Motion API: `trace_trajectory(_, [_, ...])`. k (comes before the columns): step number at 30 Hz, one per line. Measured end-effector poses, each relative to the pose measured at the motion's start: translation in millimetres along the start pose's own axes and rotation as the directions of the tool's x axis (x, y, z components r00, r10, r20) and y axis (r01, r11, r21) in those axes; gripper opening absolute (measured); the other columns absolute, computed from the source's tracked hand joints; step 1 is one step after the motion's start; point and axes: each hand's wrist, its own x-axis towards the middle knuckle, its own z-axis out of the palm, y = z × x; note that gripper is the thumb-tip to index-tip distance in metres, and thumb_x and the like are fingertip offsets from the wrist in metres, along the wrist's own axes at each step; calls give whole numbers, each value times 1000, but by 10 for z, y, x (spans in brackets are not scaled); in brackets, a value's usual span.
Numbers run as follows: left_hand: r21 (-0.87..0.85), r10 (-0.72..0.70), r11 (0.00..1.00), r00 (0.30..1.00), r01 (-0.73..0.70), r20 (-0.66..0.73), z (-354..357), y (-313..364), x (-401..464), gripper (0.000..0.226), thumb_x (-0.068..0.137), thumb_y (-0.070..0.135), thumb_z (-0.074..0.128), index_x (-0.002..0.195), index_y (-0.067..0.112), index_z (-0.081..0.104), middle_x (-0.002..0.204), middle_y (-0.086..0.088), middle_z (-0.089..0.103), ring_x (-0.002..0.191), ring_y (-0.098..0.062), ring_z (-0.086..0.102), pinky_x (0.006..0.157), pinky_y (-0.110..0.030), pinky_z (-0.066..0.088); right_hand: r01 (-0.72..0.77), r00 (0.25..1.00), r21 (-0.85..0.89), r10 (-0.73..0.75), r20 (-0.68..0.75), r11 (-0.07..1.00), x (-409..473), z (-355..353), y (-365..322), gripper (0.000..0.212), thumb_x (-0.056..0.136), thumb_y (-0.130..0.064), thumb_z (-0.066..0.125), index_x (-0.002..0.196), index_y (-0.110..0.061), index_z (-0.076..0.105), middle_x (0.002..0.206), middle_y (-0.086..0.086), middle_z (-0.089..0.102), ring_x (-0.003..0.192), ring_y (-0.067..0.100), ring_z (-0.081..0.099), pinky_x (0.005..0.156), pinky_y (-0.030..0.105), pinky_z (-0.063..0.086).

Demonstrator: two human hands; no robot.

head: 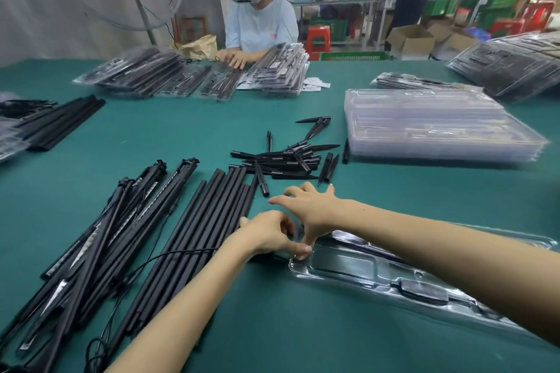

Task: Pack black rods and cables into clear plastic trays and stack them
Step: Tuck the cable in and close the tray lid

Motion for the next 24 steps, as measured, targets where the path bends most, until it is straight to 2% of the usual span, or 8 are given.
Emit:
trace_trajectory(5, [47,-28,999,998,26,58,-3,88,46,34,76,48,75,79,26,49,80,13,53,91,-16,53,97,-37,41,24,1000,16,-24,14,1000,51,38,2,109,67,-28,84,149,-38,14,147,1,25,135,27,20,99,76,19])
trace_trajectory(10, [-8,-17,1000,997,17,71,64,21,57,45,78,48,72,108,19,56,96,5,60,101,-21,57,100,-42,42,50,997,39,-52,56,998,160,51,-17,102,65,-21,85,145,-40,24,142,1,28,129,28,24,96,78,21])
trace_trajectory(14, [-74,72,995,995,-67,65,69,-63,55,36,77,51,71,79,26,46,75,12,48,69,-7,45,79,-37,39,16,999,116,-20,31,993,178,61,58,97,64,-24,86,141,-42,30,143,-3,26,127,26,28,96,62,35])
trace_trajectory(18, [-233,174,962,976,-141,131,12,-110,17,42,75,52,73,78,19,48,75,6,45,68,-12,40,66,-30,32,58,995,119,-66,69,991,188,17,194,96,68,-37,83,145,-38,26,148,3,24,133,28,26,110,48,31])
trace_trajectory(19, [-247,200,956,968,-159,151,3,-108,2,40,72,53,71,76,18,50,74,6,46,68,-10,40,65,-29,32,86,991,154,-101,91,984,163,-2,249,94,71,-40,81,147,-37,25,150,4,24,136,27,26,113,44,27])
trace_trajectory(21, [-271,261,940,948,-207,180,-10,-118,-24,34,76,43,72,74,12,59,70,6,50,66,-8,43,66,-27,33,110,979,424,-172,110,899,69,-49,365,81,82,-38,73,148,-32,27,152,5,28,138,19,30,113,31,26])
trace_trajectory(22, [-290,283,931,941,-222,187,-21,-135,-42,30,81,34,74,76,7,63,68,4,53,66,-8,45,66,-26,34,96,980,589,-179,84,803,8,-77,412,70,88,-35,66,147,-28,30,151,8,34,135,17,35,109,26,29])
trace_trajectory(24, [-327,291,920,937,-217,195,-34,-162,-90,24,85,25,72,81,1,68,69,2,58,67,-7,48,70,-24,36,121,990,705,-136,-35,699,-84,-87,498,51,97,-30,52,145,-21,36,145,10,43,127,15,45,101,19,33])
